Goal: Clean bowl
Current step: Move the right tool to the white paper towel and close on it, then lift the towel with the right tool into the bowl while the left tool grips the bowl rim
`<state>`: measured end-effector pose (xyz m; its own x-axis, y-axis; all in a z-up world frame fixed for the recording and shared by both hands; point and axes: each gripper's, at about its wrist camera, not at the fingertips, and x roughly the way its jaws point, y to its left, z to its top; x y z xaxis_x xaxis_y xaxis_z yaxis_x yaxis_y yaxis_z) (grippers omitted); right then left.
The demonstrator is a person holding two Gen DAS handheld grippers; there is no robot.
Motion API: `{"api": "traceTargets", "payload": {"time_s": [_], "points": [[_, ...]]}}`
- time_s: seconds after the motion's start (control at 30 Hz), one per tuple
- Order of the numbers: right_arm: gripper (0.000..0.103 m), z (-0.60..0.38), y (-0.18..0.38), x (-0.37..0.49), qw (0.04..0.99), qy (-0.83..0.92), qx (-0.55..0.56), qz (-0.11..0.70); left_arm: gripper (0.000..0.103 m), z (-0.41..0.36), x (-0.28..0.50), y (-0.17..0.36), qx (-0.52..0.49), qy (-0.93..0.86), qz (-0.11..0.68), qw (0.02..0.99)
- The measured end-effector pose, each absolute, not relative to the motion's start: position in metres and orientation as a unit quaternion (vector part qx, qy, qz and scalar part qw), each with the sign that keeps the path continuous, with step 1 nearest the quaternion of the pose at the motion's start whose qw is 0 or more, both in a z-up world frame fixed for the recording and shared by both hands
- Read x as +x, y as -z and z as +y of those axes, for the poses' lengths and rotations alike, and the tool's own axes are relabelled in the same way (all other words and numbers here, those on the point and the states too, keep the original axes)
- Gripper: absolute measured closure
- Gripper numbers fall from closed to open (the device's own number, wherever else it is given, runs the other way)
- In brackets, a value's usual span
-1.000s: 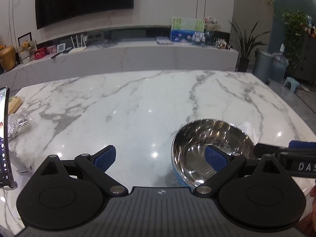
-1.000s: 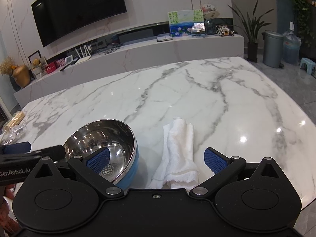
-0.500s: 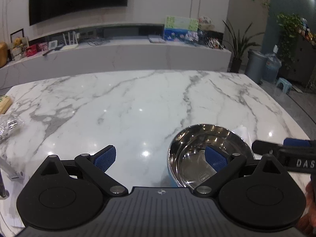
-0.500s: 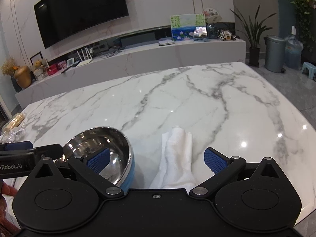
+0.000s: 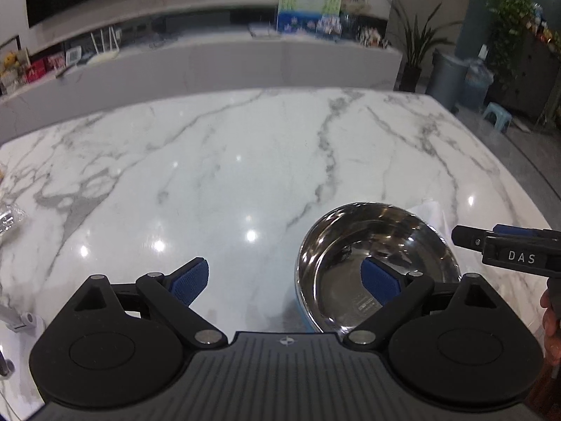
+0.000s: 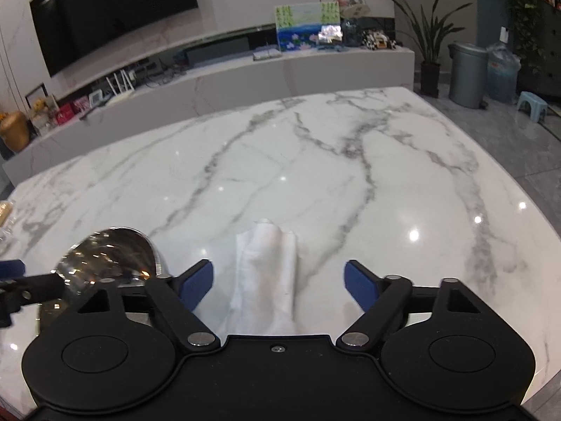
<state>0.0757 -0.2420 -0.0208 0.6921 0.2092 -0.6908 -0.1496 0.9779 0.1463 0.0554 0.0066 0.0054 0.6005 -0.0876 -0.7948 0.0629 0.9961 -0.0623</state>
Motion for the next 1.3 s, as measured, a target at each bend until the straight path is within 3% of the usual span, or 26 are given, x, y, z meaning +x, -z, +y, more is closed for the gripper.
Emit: {"api": "traceTargets", "payload": {"time_s": [0.07, 0.37, 0.47, 0.57, 0.8, 1.0, 1.3], "points": [[0.044, -0.243, 0.024, 0.081, 0.916, -0.095, 0.038, 0.389, 0.032, 0.007, 0.061, -0.004, -0.007, 0.046, 0.456, 0.889], [0.06, -0.226, 0.032, 0.084, 0.905, -0.134, 0.019, 0.402, 0.054, 0.009, 0.066, 0.013, 0.005, 0.081, 0.491, 0.867], [0.061, -0.222, 0.033, 0.084, 0.905, -0.136, 0.021, 0.403, 0.062, 0.01, 0.067, 0.014, 0.003, 0.087, 0.494, 0.865], [0.072, -0.219, 0.034, 0.082, 0.907, -0.128, 0.014, 0.4, 0.063, 0.012, 0.067, 0.013, 0.002, 0.094, 0.49, 0.867], [0.072, -0.218, 0.042, 0.083, 0.898, -0.131, 0.011, 0.42, 0.066, 0.017, 0.064, 0.015, -0.005, 0.109, 0.494, 0.862], [0.09, -0.213, 0.047, 0.08, 0.898, -0.125, -0.025, 0.421, 0.067, 0.012, 0.065, 0.015, 0.001, 0.114, 0.497, 0.86], [0.094, -0.218, 0.021, 0.071, 0.912, -0.136, -0.017, 0.386, 0.07, 0.01, 0.063, 0.016, 0.008, 0.122, 0.496, 0.86]]}}
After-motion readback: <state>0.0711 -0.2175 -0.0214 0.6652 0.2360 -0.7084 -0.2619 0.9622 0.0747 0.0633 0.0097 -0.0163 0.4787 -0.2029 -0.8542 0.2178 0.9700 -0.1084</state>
